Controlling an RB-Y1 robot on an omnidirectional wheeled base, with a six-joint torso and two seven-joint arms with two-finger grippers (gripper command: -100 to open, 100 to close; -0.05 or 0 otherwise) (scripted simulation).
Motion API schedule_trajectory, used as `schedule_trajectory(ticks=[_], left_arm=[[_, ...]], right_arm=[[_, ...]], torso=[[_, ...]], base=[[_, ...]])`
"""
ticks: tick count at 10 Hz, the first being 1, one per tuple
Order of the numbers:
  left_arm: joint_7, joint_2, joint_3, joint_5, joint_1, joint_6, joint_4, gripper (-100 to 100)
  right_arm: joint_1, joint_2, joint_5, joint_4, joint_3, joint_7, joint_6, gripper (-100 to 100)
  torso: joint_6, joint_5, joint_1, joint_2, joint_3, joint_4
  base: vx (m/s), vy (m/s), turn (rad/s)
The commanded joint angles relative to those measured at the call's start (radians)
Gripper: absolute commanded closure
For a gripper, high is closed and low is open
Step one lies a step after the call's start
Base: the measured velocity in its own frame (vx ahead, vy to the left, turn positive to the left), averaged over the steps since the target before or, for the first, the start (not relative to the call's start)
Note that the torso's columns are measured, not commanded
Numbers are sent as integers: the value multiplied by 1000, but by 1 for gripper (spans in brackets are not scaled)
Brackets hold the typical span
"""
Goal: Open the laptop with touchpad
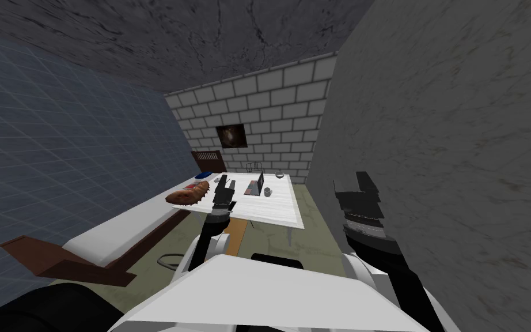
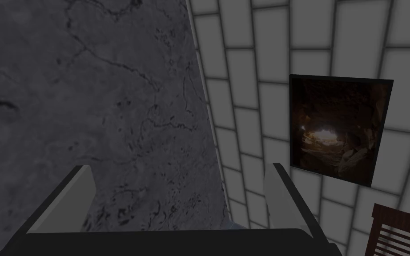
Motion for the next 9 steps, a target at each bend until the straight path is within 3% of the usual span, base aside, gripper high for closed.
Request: schedule_trajectory(ticks=[1,9], left_arm=[[0,0,0,0,0,0,0,0],[0,0,0,0,0,0,0,0]], right_arm=[[0,0,0,0,0,0,0,0],[0,0,0,0,0,0,0,0]], torso=[[0,0,0,40,-82,41],[0,0,0,618,-1234,617]], base=[[0,0,0],[0,0,0]])
